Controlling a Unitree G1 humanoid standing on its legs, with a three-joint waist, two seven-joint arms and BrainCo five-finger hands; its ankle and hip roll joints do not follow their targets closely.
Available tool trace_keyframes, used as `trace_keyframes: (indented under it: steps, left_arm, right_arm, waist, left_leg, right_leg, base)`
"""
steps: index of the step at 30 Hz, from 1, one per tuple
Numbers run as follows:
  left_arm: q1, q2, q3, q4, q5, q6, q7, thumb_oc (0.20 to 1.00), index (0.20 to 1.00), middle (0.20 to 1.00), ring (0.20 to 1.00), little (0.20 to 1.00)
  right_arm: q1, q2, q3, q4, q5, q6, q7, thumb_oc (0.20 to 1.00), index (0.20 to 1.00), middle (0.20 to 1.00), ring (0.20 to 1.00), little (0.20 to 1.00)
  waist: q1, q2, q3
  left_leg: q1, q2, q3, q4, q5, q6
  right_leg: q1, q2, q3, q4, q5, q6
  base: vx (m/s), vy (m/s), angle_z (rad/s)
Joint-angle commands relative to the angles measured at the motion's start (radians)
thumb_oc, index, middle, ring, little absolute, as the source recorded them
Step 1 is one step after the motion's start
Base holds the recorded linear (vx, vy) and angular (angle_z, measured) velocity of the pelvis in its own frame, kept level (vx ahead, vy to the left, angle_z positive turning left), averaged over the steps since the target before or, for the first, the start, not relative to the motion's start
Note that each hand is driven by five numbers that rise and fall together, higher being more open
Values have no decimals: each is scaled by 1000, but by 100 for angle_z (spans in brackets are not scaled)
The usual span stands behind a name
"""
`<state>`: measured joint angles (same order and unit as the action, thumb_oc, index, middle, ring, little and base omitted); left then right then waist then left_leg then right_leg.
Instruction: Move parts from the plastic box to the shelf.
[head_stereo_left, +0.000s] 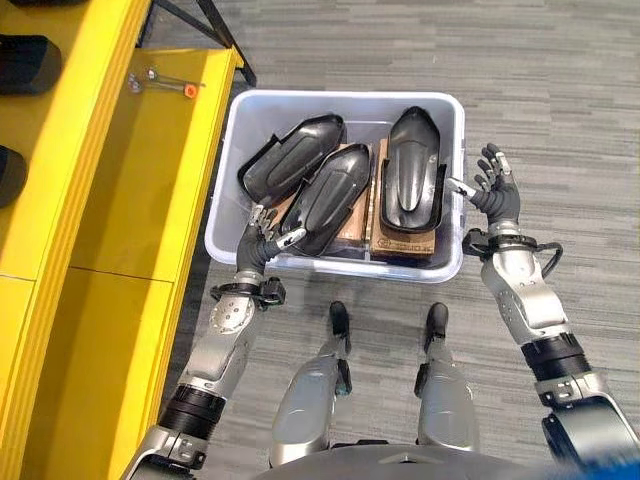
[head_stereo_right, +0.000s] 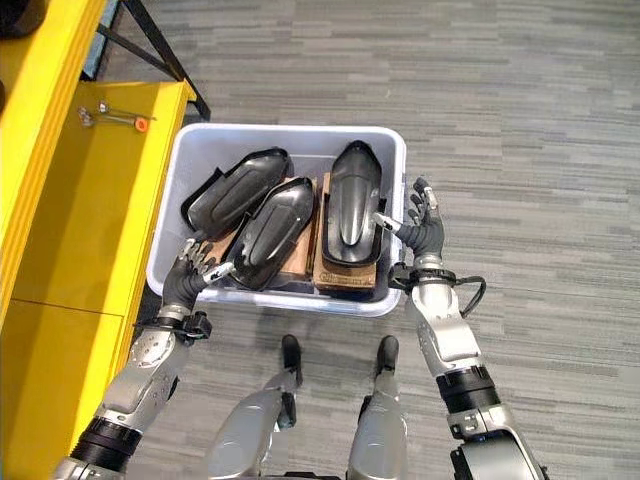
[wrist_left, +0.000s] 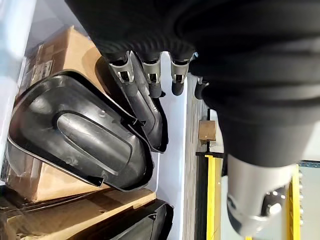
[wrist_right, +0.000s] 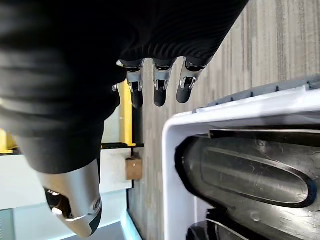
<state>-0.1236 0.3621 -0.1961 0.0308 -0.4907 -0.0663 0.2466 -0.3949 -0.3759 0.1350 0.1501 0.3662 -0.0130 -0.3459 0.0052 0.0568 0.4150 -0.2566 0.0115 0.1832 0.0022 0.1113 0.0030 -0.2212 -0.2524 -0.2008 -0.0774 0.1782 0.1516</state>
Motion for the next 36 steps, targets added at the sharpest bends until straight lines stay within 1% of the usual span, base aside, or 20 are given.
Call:
trace_keyframes:
  steps: [1,9,12,15,27,31,36]
  left_arm:
    - [-17,69,39,-99,-8,-78,15,1000,1000,1000,1000,1000]
    - [-43,84,21,-135,-24,-108,24,1000,1000,1000,1000,1000]
    - [-55,85,10,-144,-32,-114,26,1000,1000,1000,1000,1000]
    - [-66,87,-8,-150,-34,-115,27,1000,1000,1000,1000,1000]
    - [-76,93,-25,-163,-36,-115,36,1000,1000,1000,1000,1000]
    - [-80,92,-35,-162,-39,-113,39,1000,1000,1000,1000,1000]
    - [-84,94,-45,-166,-42,-113,39,1000,1000,1000,1000,1000]
  right_arm:
    - [-87,5,28,-11,-60,-58,-25,1000,1000,1000,1000,1000]
    - [-185,-3,53,70,-113,-51,-64,1000,1000,1000,1000,1000]
    - [-223,-7,56,101,-112,-53,-81,1000,1000,1000,1000,1000]
    - [-257,-11,66,135,-114,-47,-87,1000,1000,1000,1000,1000]
    - [-310,-5,99,205,-118,-30,-91,1000,1000,1000,1000,1000]
    - [-322,7,118,215,-126,-24,-87,1000,1000,1000,1000,1000]
    - [-338,17,137,246,-127,-17,-88,1000,1000,1000,1000,1000]
  waist:
    - [12,-70,6]
    - [25,-62,33]
    - [29,-60,43]
    - [36,-55,60]
    - [44,-48,89]
    - [44,-54,99]
    - [49,-53,105]
  left_leg:
    - [-86,80,-60,150,-110,-67]
    - [-116,78,-57,160,-106,-67]
    - [-125,78,-59,162,-105,-68]
    - [-132,79,-58,158,-101,-68]
    - [-151,83,-59,160,-93,-68]
    - [-160,82,-60,161,-92,-68]
    - [-168,83,-63,158,-89,-68]
  right_leg:
    - [25,-90,-4,99,-118,24]
    - [0,-95,-4,98,-107,25]
    - [-9,-95,-2,101,-106,24]
    - [-19,-94,-4,105,-106,21]
    - [-41,-90,-7,116,-109,17]
    - [-48,-88,-8,118,-108,17]
    - [-55,-87,-12,122,-109,17]
  base:
    - [-40,-3,-3]
    - [0,0,0]
    - [0,0,0]
    - [-26,-7,4]
    - [0,0,0]
    - [0,0,0]
    - [0,0,0]
